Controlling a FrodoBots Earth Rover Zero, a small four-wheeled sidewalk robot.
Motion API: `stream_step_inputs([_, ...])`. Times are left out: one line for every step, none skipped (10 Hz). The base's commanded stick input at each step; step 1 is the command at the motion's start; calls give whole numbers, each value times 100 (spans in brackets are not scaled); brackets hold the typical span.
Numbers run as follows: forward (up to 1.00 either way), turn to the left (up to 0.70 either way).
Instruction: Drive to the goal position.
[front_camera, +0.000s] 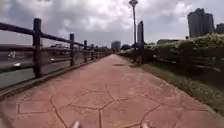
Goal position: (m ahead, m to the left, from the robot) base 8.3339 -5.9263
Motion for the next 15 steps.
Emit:
stream_step_inputs([69, 0])
stream_step_inputs([69, 0])
stream_step_inputs([69, 0])
stream_step_inputs([69, 0])
stream_step_inputs([69, 0])
stream_step_inputs([69, 0])
stream_step_inputs([69, 0])
stream_step_inputs([69, 0])
stream_step_inputs([69, 0])
stream_step_inputs([69, 0])
stream_step_inputs([69, 0])
stream_step_inputs([69, 0])
stream_step_inputs([69, 0])
stream_step_inputs([69, 0])
stream_step_inputs([69, 0])
